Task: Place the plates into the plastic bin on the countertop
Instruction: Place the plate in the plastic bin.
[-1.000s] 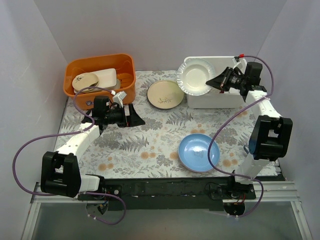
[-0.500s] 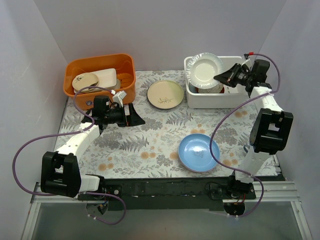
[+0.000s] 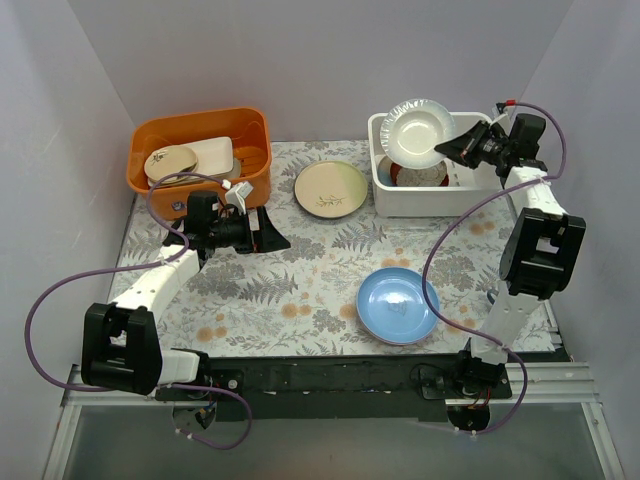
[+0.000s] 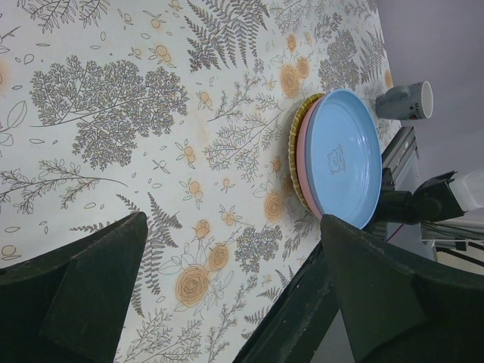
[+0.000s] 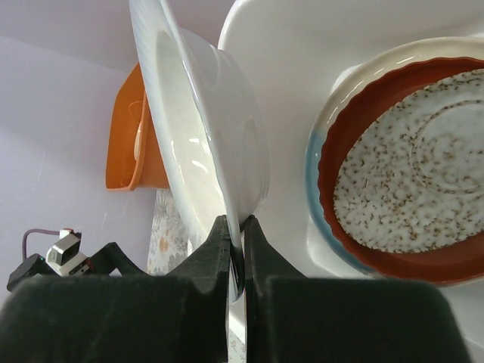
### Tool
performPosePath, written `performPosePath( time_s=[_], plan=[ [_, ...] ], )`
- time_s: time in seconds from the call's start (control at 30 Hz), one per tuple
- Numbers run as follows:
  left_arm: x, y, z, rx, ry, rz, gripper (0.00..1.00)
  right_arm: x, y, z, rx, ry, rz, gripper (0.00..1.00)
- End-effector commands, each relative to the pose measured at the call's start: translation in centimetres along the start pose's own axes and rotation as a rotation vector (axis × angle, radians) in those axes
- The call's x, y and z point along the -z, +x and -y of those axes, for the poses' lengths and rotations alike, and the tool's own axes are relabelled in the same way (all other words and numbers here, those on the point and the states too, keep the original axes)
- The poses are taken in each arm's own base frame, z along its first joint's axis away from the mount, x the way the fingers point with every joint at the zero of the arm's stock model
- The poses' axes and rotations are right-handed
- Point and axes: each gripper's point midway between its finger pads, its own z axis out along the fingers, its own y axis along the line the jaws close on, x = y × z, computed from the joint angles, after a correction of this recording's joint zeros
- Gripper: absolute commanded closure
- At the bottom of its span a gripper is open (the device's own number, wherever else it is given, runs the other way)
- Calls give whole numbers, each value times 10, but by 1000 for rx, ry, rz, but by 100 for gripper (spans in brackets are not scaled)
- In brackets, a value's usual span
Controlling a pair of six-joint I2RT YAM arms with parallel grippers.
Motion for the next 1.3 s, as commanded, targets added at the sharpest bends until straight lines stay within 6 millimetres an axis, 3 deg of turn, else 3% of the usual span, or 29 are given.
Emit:
performPosePath(
  time_s=[0.0,0.3,0.83,1.27],
  plan=[
    [3,-12,10,-42,18,21,2,8,-31,-39,112,-91,56,99],
    [1,-10,9,-32,26,12,2,1,-28,-18,72,-84,44,99],
    [2,-11,9,-37,23,14,2,-19,-14,51,0,28,-13,99],
    [2,-11,9,-39,19,16,2,-23,-1,72,-37,70,-45,99]
  ],
)
